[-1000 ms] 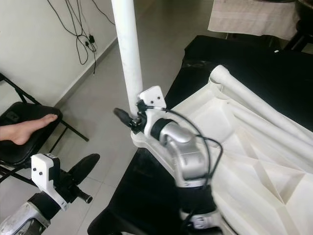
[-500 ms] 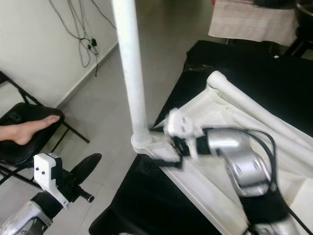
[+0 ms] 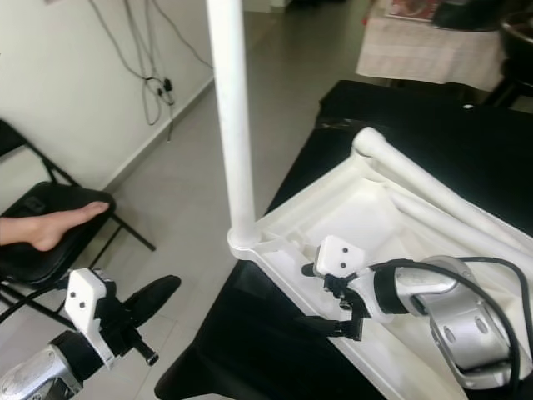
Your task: Building children table
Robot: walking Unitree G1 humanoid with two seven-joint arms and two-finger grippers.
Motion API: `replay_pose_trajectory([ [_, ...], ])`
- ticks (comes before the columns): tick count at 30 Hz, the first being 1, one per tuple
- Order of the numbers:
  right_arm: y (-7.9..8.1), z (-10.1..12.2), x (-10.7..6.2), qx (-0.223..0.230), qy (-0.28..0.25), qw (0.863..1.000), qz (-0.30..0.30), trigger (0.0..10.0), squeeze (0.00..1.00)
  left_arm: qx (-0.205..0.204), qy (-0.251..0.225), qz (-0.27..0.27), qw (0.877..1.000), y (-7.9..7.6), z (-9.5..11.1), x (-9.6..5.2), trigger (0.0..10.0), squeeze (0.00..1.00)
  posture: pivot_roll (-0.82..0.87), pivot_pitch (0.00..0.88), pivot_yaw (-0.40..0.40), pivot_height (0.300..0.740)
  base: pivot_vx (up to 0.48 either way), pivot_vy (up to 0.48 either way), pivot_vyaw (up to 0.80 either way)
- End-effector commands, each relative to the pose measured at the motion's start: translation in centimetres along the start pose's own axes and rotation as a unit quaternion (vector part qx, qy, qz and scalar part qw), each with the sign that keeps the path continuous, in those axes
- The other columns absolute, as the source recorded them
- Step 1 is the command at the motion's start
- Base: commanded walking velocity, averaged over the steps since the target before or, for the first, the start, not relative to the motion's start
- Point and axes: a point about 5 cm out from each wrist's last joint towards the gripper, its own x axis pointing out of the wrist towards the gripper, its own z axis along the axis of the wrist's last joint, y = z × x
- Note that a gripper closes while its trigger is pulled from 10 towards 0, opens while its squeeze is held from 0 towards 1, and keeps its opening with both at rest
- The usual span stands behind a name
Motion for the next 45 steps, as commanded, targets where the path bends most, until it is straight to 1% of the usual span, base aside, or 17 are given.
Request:
replay_pose_trajectory([
  [1,0.6,-0.5,0.5,0.017,0.029,0.999,-0.005,10.0,0.0,0.02,0.015,-0.006,1.0,0.1,-0.3,-0.2,10.0,0.0,-0.1,0.114,0.031,0.74,0.0,0.0,0.0],
  [7,0.6,-1.1,0.8,0.045,0.059,0.997,-0.029,10.0,0.0,0.021,0.014,-0.003,1.0,0.2,-0.4,-0.1,10.0,0.0,-0.1,0.112,0.03,0.74,0.0,0.0,0.0],
  [12,0.5,-1.3,0.6,0.051,0.081,0.994,-0.042,10.0,0.0,0.022,0.014,-0.003,1.0,0.3,-0.4,-0.2,10.0,0.0,-0.1,0.111,0.027,0.74,0.0,0.0,0.0],
  [15,0.2,-2.6,0.0,0.049,0.145,0.986,-0.068,10.0,0.0,0.026,0.013,-0.004,1.0,0.3,-0.5,-0.1,10.0,0.0,-0.1,0.111,0.026,0.74,0.0,0.0,0.0],
  [16,0.2,-2.6,0.0,0.049,0.145,0.986,-0.068,10.0,0.0,0.026,0.013,-0.004,1.0,0.3,-0.5,-0.1,10.0,0.0,-0.1,0.111,0.026,0.74,0.0,0.0,0.0],
  [17,0.1,-2.9,-0.1,0.05,0.158,0.983,-0.074,7.4,0.0,0.027,0.013,-0.005,1.0,0.3,-0.5,-0.1,10.0,0.0,-0.1,0.111,0.026,0.74,0.0,0.0,0.0],
  [19,0.1,-2.9,-0.1,0.05,0.158,0.983,-0.074,7.4,0.0,0.027,0.013,-0.005,1.0,0.3,-0.5,-0.1,10.0,0.0,-0.1,0.111,0.026,0.74,0.0,0.0,0.0],
  [21,0.0,-3.3,-0.2,0.054,0.175,0.979,-0.084,0.9,0.0,0.028,0.012,-0.004,1.0,0.3,-0.5,-0.1,10.0,0.0,-0.1,0.117,0.025,0.74,0.0,0.0,0.0],
  [23,-0.1,-3.4,-0.2,0.057,0.185,0.977,-0.093,0.9,0.0,0.03,0.011,-0.004,0.999,0.3,-0.5,0.0,10.0,0.0,-0.1,0.117,0.025,0.74,0.0,0.0,0.0],
  [24,-0.1,-3.4,-0.1,0.058,0.187,0.976,-0.094,0.0,0.0,0.03,0.011,-0.004,0.999,0.2,-0.5,0.0,10.0,0.0,-0.1,0.119,0.023,0.74,0.0,0.0,0.0],
  [29,0.7,-3.3,0.8,0.059,0.184,0.978,-0.076,0.0,0.0,0.03,0.011,-0.005,0.999,0.2,-0.4,0.1,10.0,0.0,-0.1,0.121,0.022,0.74,0.0,0.0,0.0],
  [35,0.7,-3.3,1.0,0.051,0.191,0.977,-0.081,0.0,0.0,0.03,0.01,-0.006,0.999,0.1,-0.4,0.1,10.0,0.0,-0.1,0.123,0.021,0.74,0.0,0.0,0.0],
  [37,0.3,-3.2,1.2,0.032,0.191,0.977,-0.09,0.0,0.0,0.03,0.01,-0.006,0.999,0.2,-0.4,0.1,10.0,0.0,-0.1,0.123,0.021,0.74,0.0,0.0,0.0],
  [39,-0.4,-2.6,1.1,-0.01,0.176,0.979,-0.1,0.0,0.0,0.03,0.009,-0.006,0.999,0.2,-0.4,0.1,10.0,0.0,-0.1,0.125,0.02,0.74,0.0,0.0,0.0],
  [40,-0.4,-2.6,1.1,-0.01,0.176,0.979,-0.1,0.0,0.0,0.03,0.009,-0.006,0.999,0.2,-0.4,0.1,10.0,0.0,-0.1,0.125,0.02,0.74,0.0,0.0,0.0],
  [42,-1.2,-1.5,1.1,-0.088,0.141,0.981,-0.101,0.0,0.0,0.03,0.009,-0.007,0.999,0.2,-0.4,0.1,10.0,0.0,-0.1,0.126,0.021,0.74,0.0,0.0,0.0],
  [45,-1.6,-1.3,0.7,-0.102,0.136,0.982,-0.082,0.0,0.0,0.03,0.009,-0.007,0.999,0.2,-0.4,0.2,10.0,0.0,-0.1,0.126,0.021,0.74,0.0,0.0,0.0],
])
